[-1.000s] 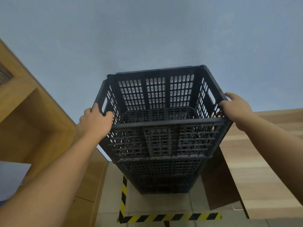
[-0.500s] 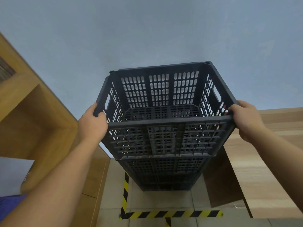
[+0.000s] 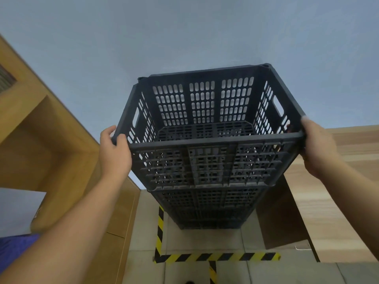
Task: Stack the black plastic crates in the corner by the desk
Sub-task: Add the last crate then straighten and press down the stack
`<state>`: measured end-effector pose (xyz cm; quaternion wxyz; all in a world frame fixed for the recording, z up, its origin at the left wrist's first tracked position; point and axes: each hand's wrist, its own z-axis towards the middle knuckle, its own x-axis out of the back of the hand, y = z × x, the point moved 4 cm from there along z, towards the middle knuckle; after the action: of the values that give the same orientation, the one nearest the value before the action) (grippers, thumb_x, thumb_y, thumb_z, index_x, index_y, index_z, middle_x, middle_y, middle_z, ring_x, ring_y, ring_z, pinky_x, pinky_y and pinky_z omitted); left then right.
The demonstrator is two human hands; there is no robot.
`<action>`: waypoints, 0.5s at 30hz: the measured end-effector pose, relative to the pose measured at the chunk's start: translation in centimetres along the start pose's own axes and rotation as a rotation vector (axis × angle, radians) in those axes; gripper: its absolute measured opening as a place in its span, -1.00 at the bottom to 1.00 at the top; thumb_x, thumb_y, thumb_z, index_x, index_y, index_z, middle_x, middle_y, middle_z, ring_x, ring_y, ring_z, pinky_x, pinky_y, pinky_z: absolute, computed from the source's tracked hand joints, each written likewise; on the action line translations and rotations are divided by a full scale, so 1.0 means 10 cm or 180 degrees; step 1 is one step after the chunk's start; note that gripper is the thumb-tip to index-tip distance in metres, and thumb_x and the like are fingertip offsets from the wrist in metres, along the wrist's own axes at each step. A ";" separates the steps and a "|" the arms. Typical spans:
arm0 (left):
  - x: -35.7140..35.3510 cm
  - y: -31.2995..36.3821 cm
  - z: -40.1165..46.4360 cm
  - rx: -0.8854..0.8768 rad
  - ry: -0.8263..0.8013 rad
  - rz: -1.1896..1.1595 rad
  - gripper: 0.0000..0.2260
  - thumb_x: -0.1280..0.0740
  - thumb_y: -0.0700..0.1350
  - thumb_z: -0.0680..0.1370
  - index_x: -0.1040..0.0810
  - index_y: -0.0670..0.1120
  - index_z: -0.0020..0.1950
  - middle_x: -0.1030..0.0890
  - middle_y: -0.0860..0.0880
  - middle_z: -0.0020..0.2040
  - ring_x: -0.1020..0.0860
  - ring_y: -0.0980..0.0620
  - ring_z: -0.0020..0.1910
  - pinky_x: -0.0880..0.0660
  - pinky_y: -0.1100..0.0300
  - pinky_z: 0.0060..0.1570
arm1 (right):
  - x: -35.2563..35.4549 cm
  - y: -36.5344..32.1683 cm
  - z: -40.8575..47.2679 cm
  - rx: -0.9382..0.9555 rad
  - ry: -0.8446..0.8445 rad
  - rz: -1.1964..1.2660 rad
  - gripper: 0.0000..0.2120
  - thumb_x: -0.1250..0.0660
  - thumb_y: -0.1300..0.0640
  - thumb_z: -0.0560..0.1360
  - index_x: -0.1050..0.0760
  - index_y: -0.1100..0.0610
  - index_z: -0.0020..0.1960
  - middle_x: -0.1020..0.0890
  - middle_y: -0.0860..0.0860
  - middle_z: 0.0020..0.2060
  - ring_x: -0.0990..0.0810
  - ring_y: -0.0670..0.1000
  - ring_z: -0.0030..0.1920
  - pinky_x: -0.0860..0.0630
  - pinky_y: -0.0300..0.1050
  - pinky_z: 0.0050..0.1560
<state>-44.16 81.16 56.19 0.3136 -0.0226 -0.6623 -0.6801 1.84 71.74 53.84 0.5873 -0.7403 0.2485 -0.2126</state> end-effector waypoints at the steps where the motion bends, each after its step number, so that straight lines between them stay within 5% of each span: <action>1: -0.01 -0.12 -0.03 0.0146 -0.0016 -0.0221 -0.62 -0.15 0.03 0.73 -0.42 0.02 0.54 -0.60 0.01 0.19 -0.57 0.14 -0.04 -0.47 0.20 -0.02 | 0.01 0.09 -0.03 -0.0099 -0.0085 0.0330 -0.46 -0.23 -0.26 0.59 -0.54 0.10 0.37 -0.66 0.08 0.17 -0.62 0.03 0.16 -0.50 0.03 0.31; 3: -0.08 -0.38 -0.12 0.0698 -0.0197 -0.0895 -0.49 -0.10 0.28 0.68 -0.47 0.03 0.50 -0.62 0.04 0.26 -0.60 0.08 0.20 -0.50 0.08 0.37 | -0.03 0.26 -0.09 -0.0183 -0.0229 0.0797 -0.30 -0.12 -0.44 0.54 -0.48 0.00 0.46 -0.62 0.02 0.33 -0.57 -0.01 0.33 -0.36 0.01 0.43; 5: -0.20 -0.63 -0.24 0.1172 -0.0402 -0.1519 -0.39 0.02 0.37 0.70 -0.50 0.05 0.52 -0.60 0.04 0.43 -0.51 0.04 0.46 -0.28 -0.04 0.61 | -0.08 0.39 -0.12 -0.0168 -0.0182 0.0993 -0.32 0.01 -0.45 0.57 -0.49 -0.09 0.46 -0.60 -0.01 0.38 -0.52 -0.02 0.38 -0.31 0.01 0.41; 9: -0.43 -1.07 -0.42 0.1748 -0.0421 -0.1530 -0.42 0.12 0.21 0.77 -0.35 -0.01 0.67 -0.39 -0.01 0.66 -0.26 -0.02 0.68 -0.02 -0.08 0.69 | -0.07 0.82 -0.08 -0.0406 0.0300 0.0943 -0.41 -0.09 -0.28 0.63 -0.50 0.05 0.47 -0.70 -0.02 0.16 -0.65 -0.01 0.16 -0.49 0.05 0.30; 12: -0.62 -1.46 -0.48 0.2060 -0.0698 -0.1303 -0.42 0.12 0.22 0.77 -0.23 0.01 0.72 -0.27 -0.04 0.72 -0.17 -0.10 0.72 0.01 -0.13 0.70 | -0.03 1.38 0.00 -0.0709 0.0231 0.0507 -0.53 -0.15 -0.19 0.66 -0.54 0.05 0.40 -0.70 0.05 0.18 -0.64 0.13 0.24 -0.51 0.16 0.29; 15: -0.78 -1.75 -0.41 0.2198 -0.0885 -0.1493 -0.47 0.07 0.20 0.77 -0.42 0.04 0.62 -0.47 -0.06 0.61 -0.37 -0.10 0.62 -0.17 -0.09 0.67 | -0.06 1.70 0.07 -0.0705 0.0097 0.0171 -0.64 -0.13 0.06 0.72 -0.46 0.16 0.43 -0.66 0.15 0.18 -0.60 0.22 0.27 -0.53 0.17 0.27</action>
<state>-44.30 79.19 36.63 0.0479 0.1432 -0.8738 -0.4622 -0.21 69.51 37.06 0.5035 -0.7905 0.2991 -0.1793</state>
